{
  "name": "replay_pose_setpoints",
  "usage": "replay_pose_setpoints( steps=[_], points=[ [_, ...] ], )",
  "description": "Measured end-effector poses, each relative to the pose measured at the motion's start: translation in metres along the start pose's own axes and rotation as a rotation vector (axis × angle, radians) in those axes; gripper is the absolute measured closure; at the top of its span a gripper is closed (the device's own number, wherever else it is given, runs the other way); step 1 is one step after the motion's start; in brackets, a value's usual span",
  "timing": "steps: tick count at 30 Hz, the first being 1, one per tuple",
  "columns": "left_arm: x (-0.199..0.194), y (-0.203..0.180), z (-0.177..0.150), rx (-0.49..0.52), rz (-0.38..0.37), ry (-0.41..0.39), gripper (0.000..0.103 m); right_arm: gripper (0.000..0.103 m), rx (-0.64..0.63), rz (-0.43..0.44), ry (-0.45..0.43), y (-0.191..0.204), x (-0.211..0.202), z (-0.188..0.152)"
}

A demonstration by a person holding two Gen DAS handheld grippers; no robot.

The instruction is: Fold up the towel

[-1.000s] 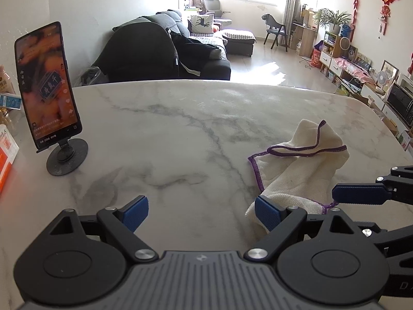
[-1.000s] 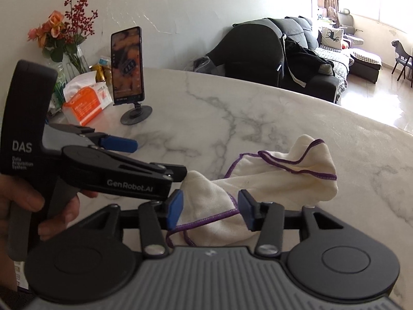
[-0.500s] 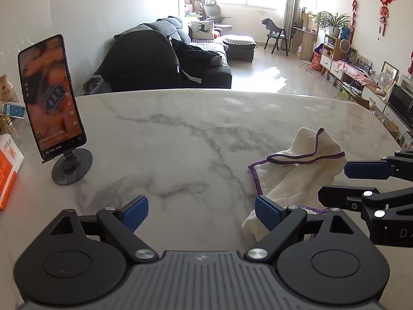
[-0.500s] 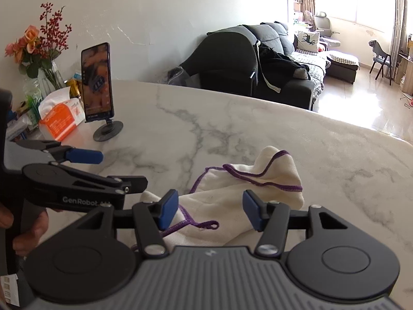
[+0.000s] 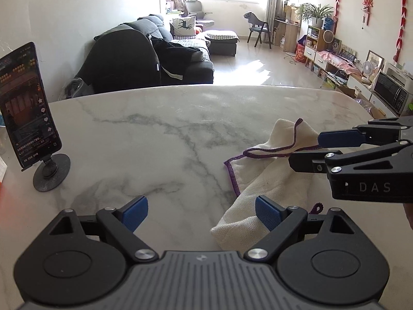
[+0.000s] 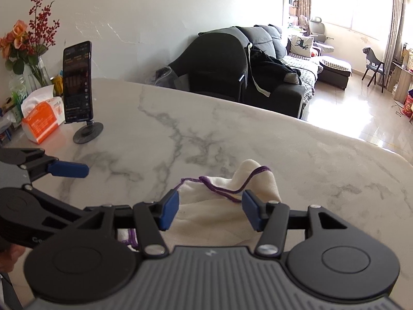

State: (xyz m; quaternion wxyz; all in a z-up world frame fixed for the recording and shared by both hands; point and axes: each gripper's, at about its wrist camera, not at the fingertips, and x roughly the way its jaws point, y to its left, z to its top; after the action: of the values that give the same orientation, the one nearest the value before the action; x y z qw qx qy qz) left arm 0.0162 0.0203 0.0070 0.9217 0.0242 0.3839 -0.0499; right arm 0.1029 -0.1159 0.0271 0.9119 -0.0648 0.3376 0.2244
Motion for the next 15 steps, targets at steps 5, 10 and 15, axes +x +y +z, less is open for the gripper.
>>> replay_pose_setpoints(
  steps=[5, 10, 15],
  points=[
    [0.008, -0.007, -0.007, 0.033, -0.022, 0.018, 0.012, 0.048, -0.043, -0.006, 0.015, -0.001, 0.017, 0.004],
    [0.017, -0.011, -0.015, 0.056, -0.03, 0.044, 0.012, 0.049, -0.077, -0.017, 0.027, -0.001, 0.032, 0.008],
    [0.026, -0.012, -0.019, 0.054, -0.024, 0.071, 0.012, 0.05, -0.11, -0.027, 0.04, -0.002, 0.045, 0.011]
  ],
)
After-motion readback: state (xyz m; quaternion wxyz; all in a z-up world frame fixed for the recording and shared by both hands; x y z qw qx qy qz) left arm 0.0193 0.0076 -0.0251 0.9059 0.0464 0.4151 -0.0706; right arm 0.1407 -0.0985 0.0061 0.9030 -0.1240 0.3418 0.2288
